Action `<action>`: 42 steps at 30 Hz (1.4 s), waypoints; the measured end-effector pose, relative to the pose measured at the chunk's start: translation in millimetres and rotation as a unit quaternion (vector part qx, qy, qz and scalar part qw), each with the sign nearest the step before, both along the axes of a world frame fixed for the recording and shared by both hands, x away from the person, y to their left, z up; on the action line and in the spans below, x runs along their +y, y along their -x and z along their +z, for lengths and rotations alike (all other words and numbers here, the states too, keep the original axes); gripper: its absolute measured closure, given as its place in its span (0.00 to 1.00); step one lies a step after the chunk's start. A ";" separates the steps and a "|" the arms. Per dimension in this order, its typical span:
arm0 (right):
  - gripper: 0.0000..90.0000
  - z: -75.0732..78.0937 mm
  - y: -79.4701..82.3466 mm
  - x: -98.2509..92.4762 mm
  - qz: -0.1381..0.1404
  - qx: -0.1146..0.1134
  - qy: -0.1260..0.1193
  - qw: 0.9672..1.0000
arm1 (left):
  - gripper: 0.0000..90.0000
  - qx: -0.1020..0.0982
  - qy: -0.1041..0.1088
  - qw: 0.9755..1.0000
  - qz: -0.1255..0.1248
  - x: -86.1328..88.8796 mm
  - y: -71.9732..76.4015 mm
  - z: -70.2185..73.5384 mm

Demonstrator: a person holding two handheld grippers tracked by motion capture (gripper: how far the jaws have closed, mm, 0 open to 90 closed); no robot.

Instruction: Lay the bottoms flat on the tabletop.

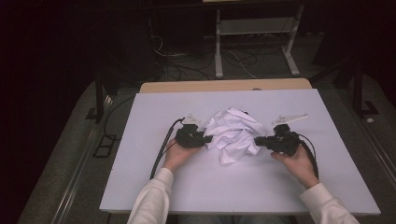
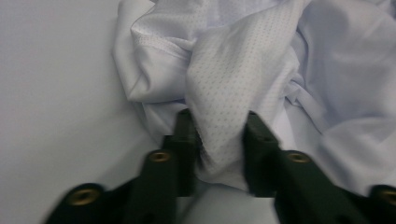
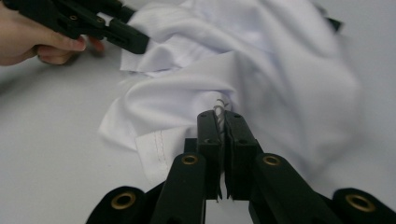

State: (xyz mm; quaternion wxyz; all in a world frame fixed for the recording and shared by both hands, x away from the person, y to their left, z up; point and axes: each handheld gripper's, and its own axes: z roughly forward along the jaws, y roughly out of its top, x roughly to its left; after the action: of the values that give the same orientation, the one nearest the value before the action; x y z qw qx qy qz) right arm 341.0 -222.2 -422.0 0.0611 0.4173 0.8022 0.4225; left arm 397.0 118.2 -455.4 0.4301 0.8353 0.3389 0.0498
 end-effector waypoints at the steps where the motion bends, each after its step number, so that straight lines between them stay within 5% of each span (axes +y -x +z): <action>1: 0.95 1.0 -1.7 -13.2 -0.014 0.002 -0.011 1.000 | 0.93 0.019 0.004 1.000 -0.002 1.7 -1.6 3.4; 6: 0.95 4.9 -3.3 -33.2 -0.036 0.002 -0.028 0.999 | 0.95 0.029 -0.011 0.999 -0.016 -1.0 -0.3 19.1; 10: 0.95 8.7 -4.6 -41.6 -0.044 -0.003 -0.036 0.998 | 0.95 0.026 -0.033 0.999 -0.027 -6.7 1.0 45.9; 11: 0.95 10.8 -4.6 -45.7 -0.049 -0.006 -0.041 0.998 | 0.95 0.025 -0.046 0.998 -0.032 -10.2 0.6 61.9; 19: 0.95 13.3 -2.2 -55.1 -0.056 -0.004 -0.049 0.997 | 0.94 0.013 -0.061 0.998 -0.032 -28.3 -9.1 99.0; 28: 0.95 2.4 -5.6 -72.8 -0.081 0.015 -0.042 0.996 | 0.95 0.022 -0.031 0.999 -0.031 -72.9 -48.6 86.0; 33: 0.95 -8.4 -12.1 -78.4 -0.091 0.031 -0.034 0.995 | 0.94 0.052 -0.006 0.999 -0.004 -96.5 -77.7 54.8; 38: 0.95 -18.9 -21.2 -89.0 -0.110 0.045 -0.031 0.992 | 0.94 0.086 0.020 0.996 0.013 -103.7 -87.4 31.4; 42: 0.95 -26.2 -25.7 -97.1 -0.122 0.057 -0.035 0.990 | 0.86 0.085 0.016 0.996 0.006 -102.6 -84.6 34.7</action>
State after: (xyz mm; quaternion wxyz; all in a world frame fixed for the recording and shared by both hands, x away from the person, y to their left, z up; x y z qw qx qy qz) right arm 366.6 -319.3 -448.2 0.0514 0.5374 0.7322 0.4153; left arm 481.6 15.6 -420.7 0.4128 0.8274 0.3800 -0.0245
